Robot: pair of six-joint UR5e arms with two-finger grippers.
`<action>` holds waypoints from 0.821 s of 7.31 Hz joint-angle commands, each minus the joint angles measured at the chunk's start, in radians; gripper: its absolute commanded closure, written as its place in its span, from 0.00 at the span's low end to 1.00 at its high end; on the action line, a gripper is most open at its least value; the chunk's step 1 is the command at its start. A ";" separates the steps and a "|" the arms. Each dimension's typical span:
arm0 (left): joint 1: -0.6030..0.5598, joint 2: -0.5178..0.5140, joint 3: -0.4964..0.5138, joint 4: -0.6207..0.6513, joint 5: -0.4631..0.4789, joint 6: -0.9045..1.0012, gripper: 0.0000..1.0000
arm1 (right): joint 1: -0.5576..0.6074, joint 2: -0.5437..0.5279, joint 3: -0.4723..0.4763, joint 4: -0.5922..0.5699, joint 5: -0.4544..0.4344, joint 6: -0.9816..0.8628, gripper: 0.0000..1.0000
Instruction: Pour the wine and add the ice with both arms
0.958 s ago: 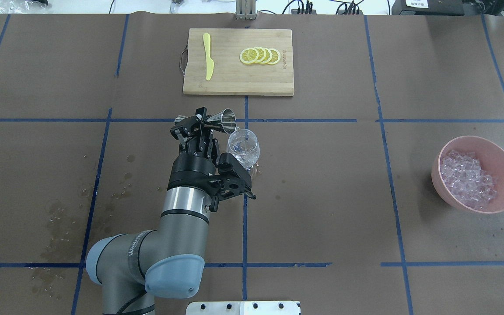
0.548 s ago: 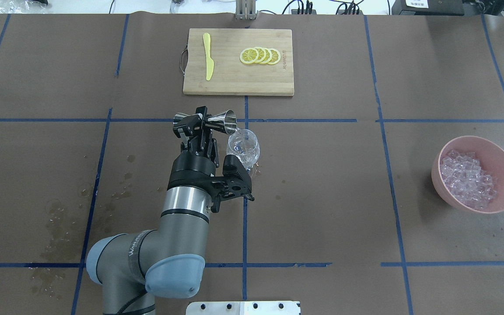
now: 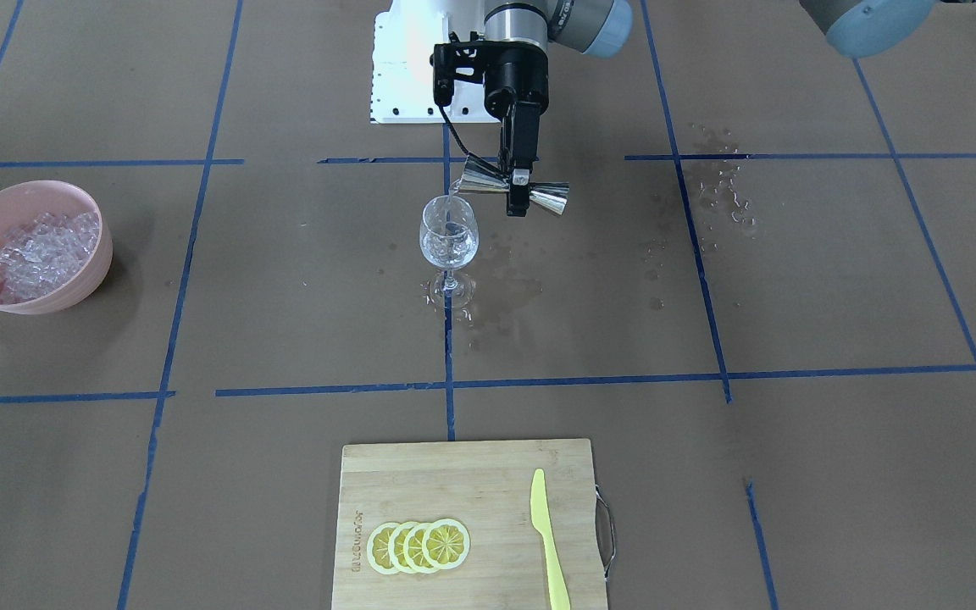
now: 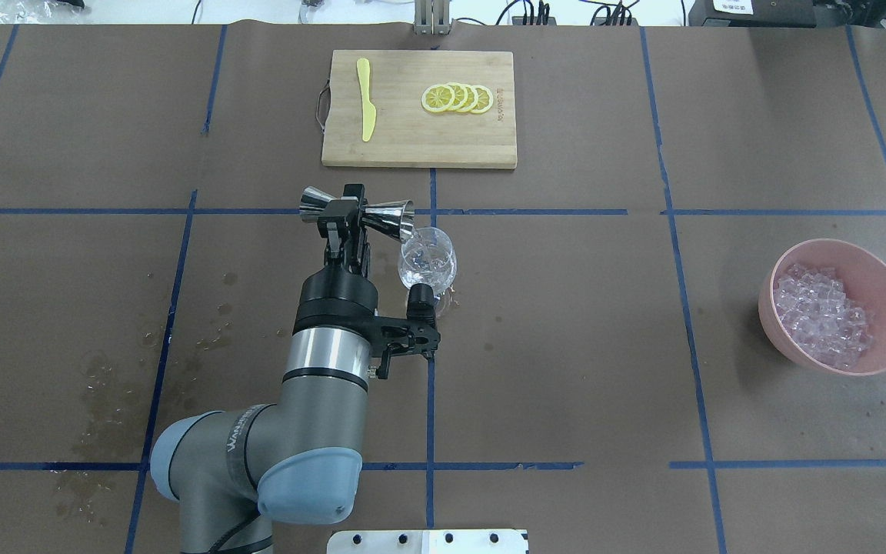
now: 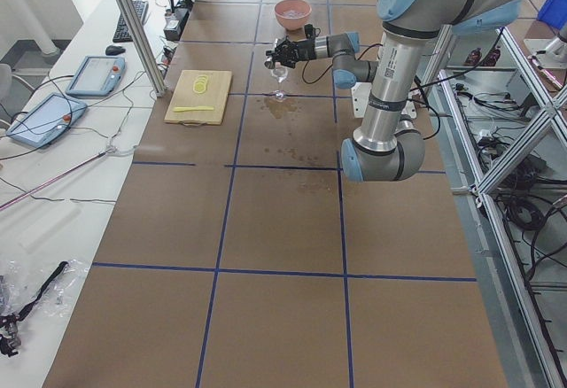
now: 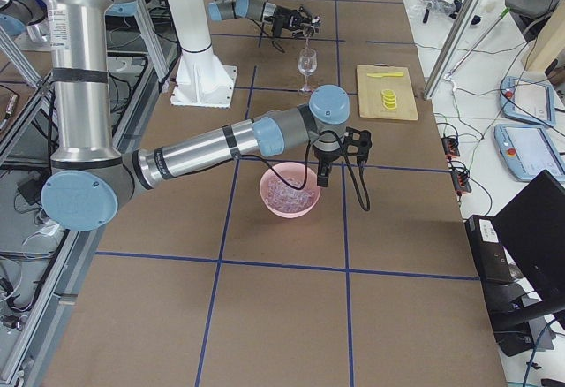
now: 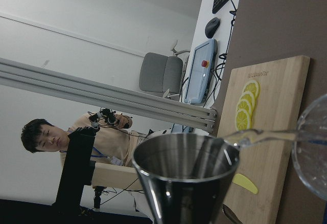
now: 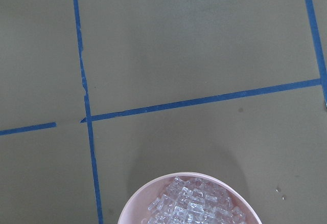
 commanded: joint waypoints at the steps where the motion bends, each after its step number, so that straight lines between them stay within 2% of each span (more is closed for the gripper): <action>1: 0.005 0.000 0.005 0.002 0.031 0.073 1.00 | 0.000 0.000 -0.011 0.000 0.000 -0.003 0.00; 6: 0.007 0.001 -0.007 -0.017 0.029 0.058 1.00 | -0.003 0.000 -0.009 0.003 0.000 -0.003 0.00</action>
